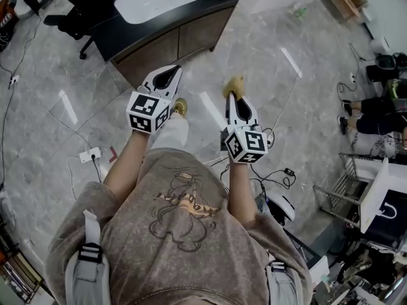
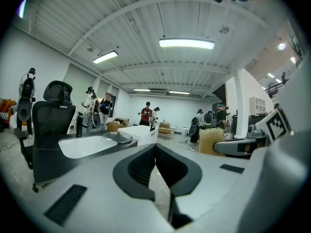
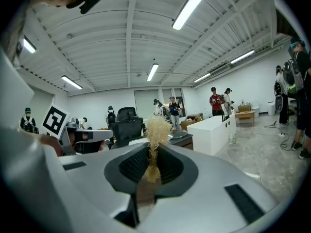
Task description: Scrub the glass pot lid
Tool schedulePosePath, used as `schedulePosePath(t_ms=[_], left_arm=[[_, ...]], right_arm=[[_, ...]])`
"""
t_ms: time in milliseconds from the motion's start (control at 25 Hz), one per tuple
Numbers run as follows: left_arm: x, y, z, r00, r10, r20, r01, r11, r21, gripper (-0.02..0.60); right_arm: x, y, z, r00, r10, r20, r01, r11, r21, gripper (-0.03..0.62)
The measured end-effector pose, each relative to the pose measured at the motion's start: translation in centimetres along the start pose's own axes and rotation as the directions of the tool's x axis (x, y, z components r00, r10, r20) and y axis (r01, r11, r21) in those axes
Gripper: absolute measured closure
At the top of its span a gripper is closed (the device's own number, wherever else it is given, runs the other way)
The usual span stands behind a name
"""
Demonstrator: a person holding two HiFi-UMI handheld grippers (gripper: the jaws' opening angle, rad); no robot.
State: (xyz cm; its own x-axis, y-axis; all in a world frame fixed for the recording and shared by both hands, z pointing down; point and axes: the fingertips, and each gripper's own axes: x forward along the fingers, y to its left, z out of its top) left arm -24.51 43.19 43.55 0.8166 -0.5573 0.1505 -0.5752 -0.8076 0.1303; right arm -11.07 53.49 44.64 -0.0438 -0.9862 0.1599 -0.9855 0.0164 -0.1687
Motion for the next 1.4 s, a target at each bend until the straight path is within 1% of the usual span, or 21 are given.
schedulePosePath(t_ms=[240,480,800,1080,1200,1400], left_arm=[[4.6,2.0,0.3,1.0,0.001,0.002,-0.001,1.0,-0.022,0.565],[9.3,4.3,1.4,1.0,-0.008,-0.007,0.007,1.0,-0.026,0.565],[16.4,9.0,3.5,0.999,-0.018,-0.028,0.017,0.999,-0.033,0.565],[22.6,13.2,5.6,0.998,-0.044,-0.038,0.043,0.999,-0.025,0.565],[24.8,14.7,6.0,0.997,-0.059,-0.044,0.058,0.998,-0.024,0.565],[27.9,16.7,7.2,0.997,-0.072,-0.032,0.071,0.997,-0.03,0.565]], right_arm=[[3.2,-2.9,0.7,1.0,-0.009,-0.008,0.009,1.0,-0.009,0.545],[8.0,-5.6,2.1,1.0,-0.012,-0.011,0.012,1.0,0.0,0.545],[16.1,-8.6,4.4,1.0,-0.009,-0.017,0.009,1.0,0.009,0.545],[23.1,-11.0,6.4,1.0,-0.024,-0.012,0.024,0.999,0.026,0.545],[25.6,-12.0,6.8,0.999,-0.034,-0.01,0.035,0.999,0.028,0.545],[28.7,-13.4,8.0,0.999,-0.051,-0.001,0.051,0.998,0.025,0.545]])
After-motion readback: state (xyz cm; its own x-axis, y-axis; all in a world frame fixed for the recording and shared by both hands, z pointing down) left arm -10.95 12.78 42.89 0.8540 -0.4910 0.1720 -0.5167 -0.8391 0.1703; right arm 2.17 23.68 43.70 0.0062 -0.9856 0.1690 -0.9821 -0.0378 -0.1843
